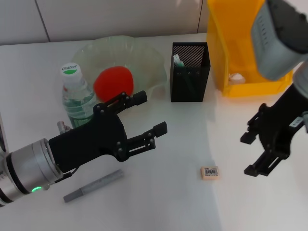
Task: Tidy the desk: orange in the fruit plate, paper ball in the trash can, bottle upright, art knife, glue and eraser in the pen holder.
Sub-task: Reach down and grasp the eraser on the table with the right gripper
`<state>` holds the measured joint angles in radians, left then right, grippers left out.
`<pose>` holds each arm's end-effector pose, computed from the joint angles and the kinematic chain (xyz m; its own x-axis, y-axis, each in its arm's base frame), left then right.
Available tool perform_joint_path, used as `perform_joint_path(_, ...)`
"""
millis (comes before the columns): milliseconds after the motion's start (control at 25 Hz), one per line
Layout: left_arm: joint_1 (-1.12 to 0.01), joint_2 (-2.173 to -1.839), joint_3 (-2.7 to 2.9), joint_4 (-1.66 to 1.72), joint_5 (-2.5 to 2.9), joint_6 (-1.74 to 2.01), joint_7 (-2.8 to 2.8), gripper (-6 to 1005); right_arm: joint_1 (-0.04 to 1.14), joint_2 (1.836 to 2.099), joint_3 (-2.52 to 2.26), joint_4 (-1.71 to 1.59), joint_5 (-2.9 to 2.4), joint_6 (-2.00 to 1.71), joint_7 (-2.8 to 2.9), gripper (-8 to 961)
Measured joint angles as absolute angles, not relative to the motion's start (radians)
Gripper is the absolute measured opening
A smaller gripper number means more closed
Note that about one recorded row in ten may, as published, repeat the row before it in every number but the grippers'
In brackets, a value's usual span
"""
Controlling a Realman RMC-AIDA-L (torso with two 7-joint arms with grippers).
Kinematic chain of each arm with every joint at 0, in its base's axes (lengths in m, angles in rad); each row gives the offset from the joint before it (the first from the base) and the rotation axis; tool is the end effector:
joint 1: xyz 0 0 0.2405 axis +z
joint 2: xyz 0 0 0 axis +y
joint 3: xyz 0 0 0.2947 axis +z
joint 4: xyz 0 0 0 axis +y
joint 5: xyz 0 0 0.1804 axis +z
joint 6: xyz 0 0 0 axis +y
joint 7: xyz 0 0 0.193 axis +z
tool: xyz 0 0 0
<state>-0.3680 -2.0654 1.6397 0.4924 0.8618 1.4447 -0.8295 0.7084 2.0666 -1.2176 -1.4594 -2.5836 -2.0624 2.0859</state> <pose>-0.2007 0.2876 -0.0972 0.6379 0.0257 0.7697 0.2769 -0.9403 -0.1981 0.2132 0.3135 -0.0249 0.8523 -0.2316 0.4690 -0.2372 -0.9703 -0.0481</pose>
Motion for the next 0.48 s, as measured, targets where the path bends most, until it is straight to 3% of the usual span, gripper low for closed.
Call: perform_joint_path(480,-0.362,-2.067,1.640,0.495,0.855,1.445,-0.829,800,0.697,2.079,-1.381,-1.393,-2.599,-1.933,1.997,740)
